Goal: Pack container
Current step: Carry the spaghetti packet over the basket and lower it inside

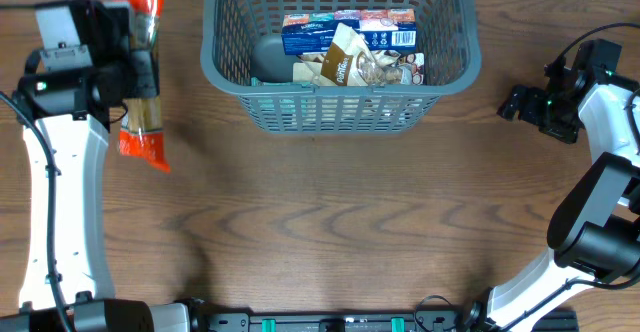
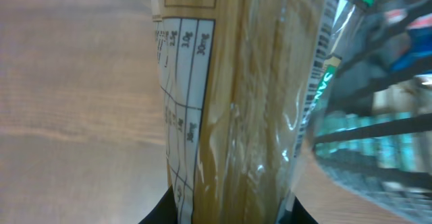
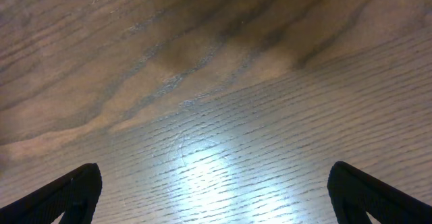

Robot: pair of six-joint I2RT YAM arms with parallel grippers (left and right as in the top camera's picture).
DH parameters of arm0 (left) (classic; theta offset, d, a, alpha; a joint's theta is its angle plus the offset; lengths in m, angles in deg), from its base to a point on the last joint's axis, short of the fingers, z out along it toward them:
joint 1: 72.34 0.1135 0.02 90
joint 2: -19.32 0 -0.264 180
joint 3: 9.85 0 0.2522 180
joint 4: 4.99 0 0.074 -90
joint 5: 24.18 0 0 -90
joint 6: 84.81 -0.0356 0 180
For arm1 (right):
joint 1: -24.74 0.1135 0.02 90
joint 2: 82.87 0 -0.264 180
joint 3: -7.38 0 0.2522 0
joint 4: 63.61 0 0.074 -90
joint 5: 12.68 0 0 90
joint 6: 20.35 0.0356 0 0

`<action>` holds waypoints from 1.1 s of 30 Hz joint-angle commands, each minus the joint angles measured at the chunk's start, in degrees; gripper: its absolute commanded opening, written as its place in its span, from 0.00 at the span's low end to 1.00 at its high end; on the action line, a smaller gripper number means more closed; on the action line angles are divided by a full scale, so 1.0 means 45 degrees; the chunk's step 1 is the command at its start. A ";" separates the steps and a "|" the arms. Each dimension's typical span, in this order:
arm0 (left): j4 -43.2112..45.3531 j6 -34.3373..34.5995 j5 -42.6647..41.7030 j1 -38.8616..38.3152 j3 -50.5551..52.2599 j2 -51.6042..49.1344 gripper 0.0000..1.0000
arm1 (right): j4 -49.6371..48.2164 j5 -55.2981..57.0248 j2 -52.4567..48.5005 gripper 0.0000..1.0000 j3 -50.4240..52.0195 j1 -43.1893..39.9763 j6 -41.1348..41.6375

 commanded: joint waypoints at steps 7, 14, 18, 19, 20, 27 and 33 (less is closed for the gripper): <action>0.0029 -0.1214 0.0534 -0.2045 -0.2822 0.0257 0.06 | 0.0000 -0.0058 -0.0015 0.99 0.0083 -0.0010 -0.0151; 0.0005 -0.3356 0.0573 -0.2739 -0.3905 0.0257 0.06 | -0.0034 -0.0053 -0.0015 0.99 0.0083 -0.0010 -0.0151; 0.0155 -0.5372 0.0573 -0.3478 -0.4012 0.0257 0.06 | -0.0034 -0.0053 -0.0015 0.99 0.0083 -0.0010 -0.0151; 0.0253 -0.5765 0.0573 -0.3711 -0.4012 0.0243 0.06 | -0.0029 -0.0053 -0.0015 0.99 0.0083 -0.0010 -0.0151; 0.0374 -0.6018 0.0578 -0.3915 -0.4012 0.0223 0.05 | -0.0029 -0.0053 -0.0015 0.99 0.0083 -0.0010 -0.0151; 0.1948 -0.6717 0.0588 -0.5027 -0.4012 0.0063 0.06 | 0.0005 -0.0053 -0.0015 0.99 0.0083 -0.0010 -0.0155; 0.2807 -0.8145 0.0573 -0.5736 -0.4012 -0.0005 0.06 | 0.0005 -0.0053 -0.0015 0.99 0.0083 -0.0010 -0.0151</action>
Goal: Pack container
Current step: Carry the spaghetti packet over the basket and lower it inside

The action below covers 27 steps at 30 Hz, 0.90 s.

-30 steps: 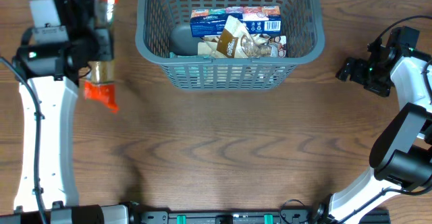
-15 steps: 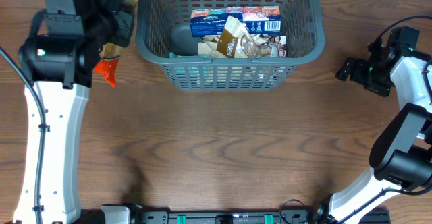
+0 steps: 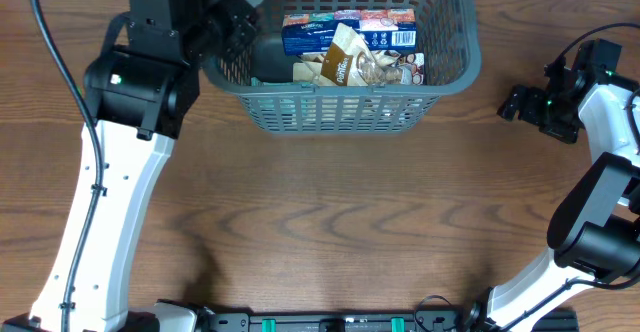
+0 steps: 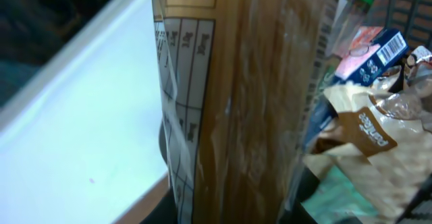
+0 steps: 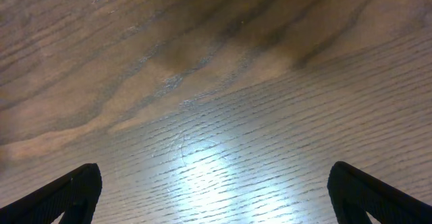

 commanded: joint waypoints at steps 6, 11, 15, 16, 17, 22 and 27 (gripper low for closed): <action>0.1239 -0.3152 0.0005 -0.1132 -0.0631 -0.0219 0.06 | 0.0015 -0.0053 -0.0015 0.99 0.0083 -0.0010 -0.0151; 0.1443 -0.4187 0.0000 -0.1598 -0.0631 -0.0767 0.06 | 0.0015 -0.0053 -0.0015 0.99 0.0083 -0.0010 -0.0151; 0.1685 -0.5027 -0.0005 -0.1875 -0.0631 -0.1205 0.06 | 0.0015 -0.0053 -0.0015 0.99 0.0083 -0.0010 -0.0151; 0.1826 -0.5047 -0.0005 -0.1904 -0.0631 -0.1355 0.06 | 0.0015 -0.0053 -0.0015 0.99 0.0083 -0.0010 -0.0151; 0.1953 -0.5061 -0.0015 -0.1909 -0.0631 -0.1467 0.06 | 0.0015 -0.0058 -0.0015 0.99 0.0083 -0.0010 -0.0151; 0.2157 -0.5527 -0.0350 -0.1933 -0.0631 -0.2249 0.06 | 0.0000 -0.0058 -0.0015 0.99 0.0083 -0.0010 -0.0151; 0.2089 -0.5523 -0.0389 -0.1943 -0.0631 -0.3026 0.06 | 0.0019 -0.0058 -0.0015 0.99 0.0083 -0.0010 -0.0146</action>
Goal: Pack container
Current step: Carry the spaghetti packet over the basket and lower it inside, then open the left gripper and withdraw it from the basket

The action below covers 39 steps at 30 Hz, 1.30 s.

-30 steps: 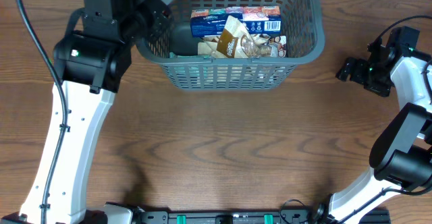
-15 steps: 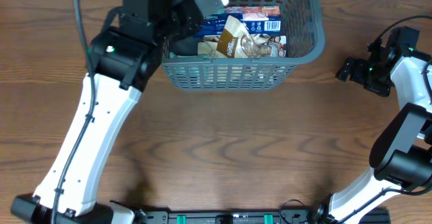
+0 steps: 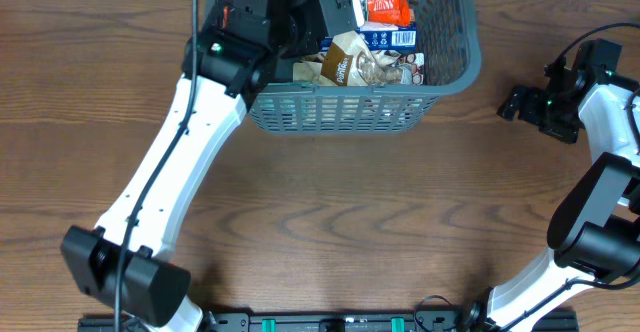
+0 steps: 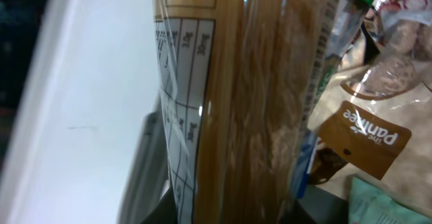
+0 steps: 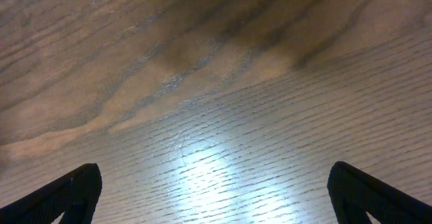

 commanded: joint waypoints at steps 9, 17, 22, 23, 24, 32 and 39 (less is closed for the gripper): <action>-0.0690 -0.0306 -0.0175 -0.0019 -0.0631 -0.1399 0.06 | 0.0015 -0.0058 -0.0015 0.99 0.0083 -0.0010 -0.0146; -0.1583 -0.0291 -0.0175 -0.0024 -0.0627 -0.1972 0.64 | 0.0015 -0.0058 -0.0015 0.99 0.0083 -0.0010 -0.0151; -0.1525 -0.0296 -0.0170 -0.0019 -0.0631 -0.1967 0.75 | 0.0015 -0.0058 -0.0015 0.99 0.0083 -0.0010 -0.0146; -0.1472 -0.0296 -0.0170 -0.0019 -0.0631 -0.1967 0.76 | 0.0019 -0.0058 -0.0015 0.99 0.0083 -0.0010 -0.0151; -0.1375 -0.0296 -0.0170 -0.0024 -0.0631 -0.1953 0.77 | 0.0019 -0.0058 -0.0015 0.99 0.0083 -0.0010 -0.0151; 0.1345 -0.0248 0.2963 0.0044 -0.0631 -0.1365 0.83 | -0.0126 -0.0058 -0.0015 0.99 0.0083 -0.0010 -0.0151; 0.2526 0.2497 0.4614 0.1583 -0.0631 -0.0335 0.90 | -0.1530 -0.0058 -0.0010 0.99 0.0044 -0.0005 -0.0151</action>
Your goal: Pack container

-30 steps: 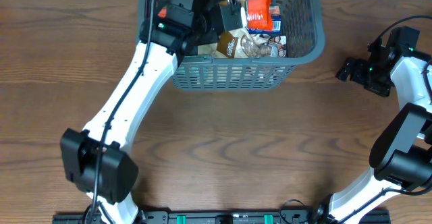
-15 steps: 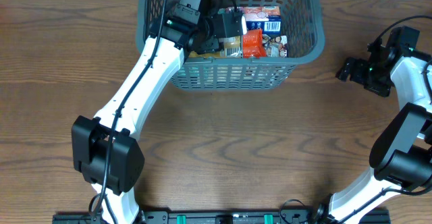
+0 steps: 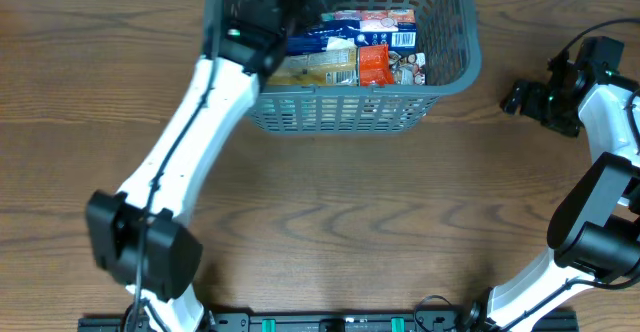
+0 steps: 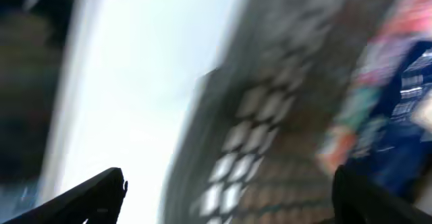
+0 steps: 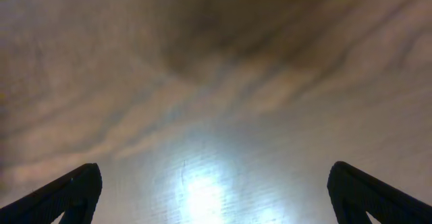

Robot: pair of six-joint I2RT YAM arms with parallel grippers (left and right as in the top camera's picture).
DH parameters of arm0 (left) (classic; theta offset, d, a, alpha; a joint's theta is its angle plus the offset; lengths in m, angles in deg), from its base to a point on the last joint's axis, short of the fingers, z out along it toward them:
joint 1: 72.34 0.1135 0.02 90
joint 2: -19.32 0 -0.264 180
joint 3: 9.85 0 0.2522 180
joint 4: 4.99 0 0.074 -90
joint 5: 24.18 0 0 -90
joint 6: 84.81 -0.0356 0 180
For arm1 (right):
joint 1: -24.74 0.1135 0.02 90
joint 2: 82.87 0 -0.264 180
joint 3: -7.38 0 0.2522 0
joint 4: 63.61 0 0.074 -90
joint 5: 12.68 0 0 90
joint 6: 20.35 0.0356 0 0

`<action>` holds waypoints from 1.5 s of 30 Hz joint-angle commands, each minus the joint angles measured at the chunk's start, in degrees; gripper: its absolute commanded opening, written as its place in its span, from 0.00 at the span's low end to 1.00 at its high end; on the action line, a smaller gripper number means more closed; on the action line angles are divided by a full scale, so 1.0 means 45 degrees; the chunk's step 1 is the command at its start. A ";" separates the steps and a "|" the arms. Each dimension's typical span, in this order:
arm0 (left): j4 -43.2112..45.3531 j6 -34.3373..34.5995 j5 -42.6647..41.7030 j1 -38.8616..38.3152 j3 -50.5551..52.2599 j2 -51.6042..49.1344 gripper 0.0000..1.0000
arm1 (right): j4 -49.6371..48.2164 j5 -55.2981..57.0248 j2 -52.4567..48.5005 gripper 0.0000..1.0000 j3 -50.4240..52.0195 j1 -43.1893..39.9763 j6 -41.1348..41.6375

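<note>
The grey mesh basket [image 3: 440,77] stands at the table's back middle. In it lies the long spaghetti pack [image 3: 322,69] with its orange end [image 3: 372,64] to the right, on top of a blue box [image 3: 365,29] and snack bags. My left gripper [image 4: 228,183] is open and empty over the basket's back left; its view is blurred, showing the basket wall [image 4: 256,129]. My right gripper [image 5: 214,177] is open over bare wood at the far right, seen from above as the right gripper [image 3: 515,97].
The wooden table [image 3: 330,222] stretches in front of the basket. My left arm [image 3: 190,142] crosses from the front left up to the basket. A white wall or edge [image 4: 135,82] shows behind the basket in the left wrist view.
My left gripper has opened and let go of the spaghetti pack, which now lies flat in the basket. The left wrist view has swung and blurred. The right wrist view is slightly blurred.
My left gripper held the spaghetti pack at the table's far left. Then it was at the basket's left rim with the pack, then over the basket's contents. Now the pack lies in the basket and the gripper is open. The right arm stayed at the right.
</note>
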 commanded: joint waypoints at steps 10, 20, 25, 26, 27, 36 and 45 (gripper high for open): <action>-0.0646 0.8806 0.2322 0.5319 -0.0296 0.1855 0.99 | -0.3094 -0.0296 0.0039 0.99 -0.1953 0.0287 -0.0097; -0.2667 1.2590 -0.0131 0.8626 0.0520 0.1909 1.00 | -0.3517 0.2234 0.0461 0.99 -0.5139 0.1137 -0.0379; -0.1987 1.2769 -0.0136 0.8684 0.2890 0.3094 1.00 | -0.1379 0.4177 0.1161 0.99 -0.5003 0.1860 -0.0141; -0.1608 1.2910 -0.0141 0.8689 0.3546 0.3497 1.00 | -0.0986 0.4255 0.1292 0.99 -0.4949 0.1933 0.0058; -0.1137 1.2959 -0.0146 0.8689 0.4381 0.4041 1.00 | -0.0568 0.4245 0.1477 0.99 -0.4881 0.2001 0.0306; 0.0593 1.3104 -0.0413 0.8689 1.0982 0.9845 0.99 | -0.0471 0.4299 0.5241 0.99 -0.1545 0.2297 0.1001; -0.0112 1.3294 -0.2312 0.8660 1.4309 1.5319 0.99 | -0.1549 0.3857 1.0010 0.99 0.4177 0.2482 0.0714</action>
